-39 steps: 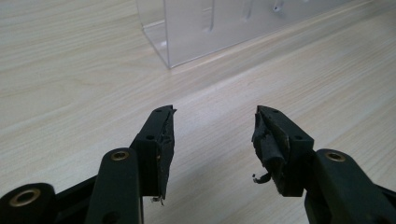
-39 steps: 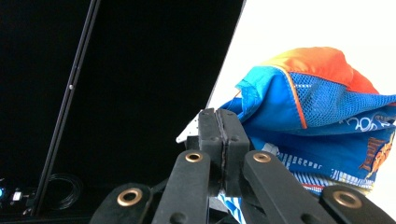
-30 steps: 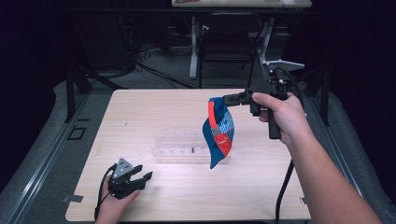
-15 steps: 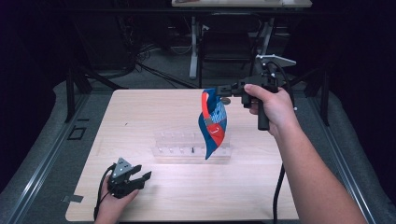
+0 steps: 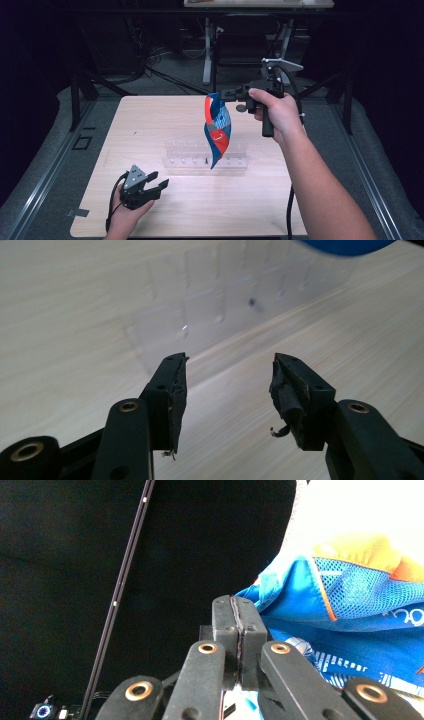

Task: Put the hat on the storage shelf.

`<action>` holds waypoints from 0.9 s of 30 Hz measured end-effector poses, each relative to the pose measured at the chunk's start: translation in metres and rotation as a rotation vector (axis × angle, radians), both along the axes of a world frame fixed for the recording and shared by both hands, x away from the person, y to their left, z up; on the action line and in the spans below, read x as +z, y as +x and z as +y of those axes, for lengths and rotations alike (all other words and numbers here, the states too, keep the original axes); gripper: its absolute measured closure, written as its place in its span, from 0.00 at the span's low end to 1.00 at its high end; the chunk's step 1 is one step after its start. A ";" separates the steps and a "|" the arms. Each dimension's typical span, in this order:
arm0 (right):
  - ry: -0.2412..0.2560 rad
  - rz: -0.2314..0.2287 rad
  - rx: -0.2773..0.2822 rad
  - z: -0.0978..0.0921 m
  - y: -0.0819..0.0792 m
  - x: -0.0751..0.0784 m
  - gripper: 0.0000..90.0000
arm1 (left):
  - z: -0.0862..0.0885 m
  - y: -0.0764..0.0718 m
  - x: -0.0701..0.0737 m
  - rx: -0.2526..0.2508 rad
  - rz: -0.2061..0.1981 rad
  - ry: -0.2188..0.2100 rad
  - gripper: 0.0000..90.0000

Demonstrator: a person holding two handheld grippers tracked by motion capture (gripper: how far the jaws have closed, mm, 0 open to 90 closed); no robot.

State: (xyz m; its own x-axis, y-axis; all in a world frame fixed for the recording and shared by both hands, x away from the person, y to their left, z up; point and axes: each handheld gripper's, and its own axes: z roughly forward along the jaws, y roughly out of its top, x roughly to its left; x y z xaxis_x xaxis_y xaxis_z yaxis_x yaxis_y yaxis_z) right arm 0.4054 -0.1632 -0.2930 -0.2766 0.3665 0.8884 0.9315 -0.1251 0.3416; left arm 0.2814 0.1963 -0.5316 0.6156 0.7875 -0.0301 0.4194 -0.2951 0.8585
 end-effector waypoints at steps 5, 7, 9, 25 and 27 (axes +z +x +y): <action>0.002 -0.005 0.006 0.008 0.002 -0.001 1.00 | -0.030 -0.001 0.020 -0.064 -0.074 0.005 0.55; -0.002 -0.007 0.006 0.011 0.002 -0.002 1.00 | -0.039 0.000 0.024 -0.077 -0.086 0.000 0.55; -0.010 -0.011 0.006 0.012 0.002 -0.003 1.00 | -0.050 0.002 0.029 -0.099 -0.092 0.000 0.55; -0.003 -0.005 -0.005 0.013 0.004 -0.013 1.00 | -0.111 0.008 0.047 -0.200 -0.154 0.060 0.60; -0.004 -0.006 -0.004 0.013 0.004 -0.012 1.00 | -0.115 0.009 0.046 -0.203 -0.159 0.065 0.62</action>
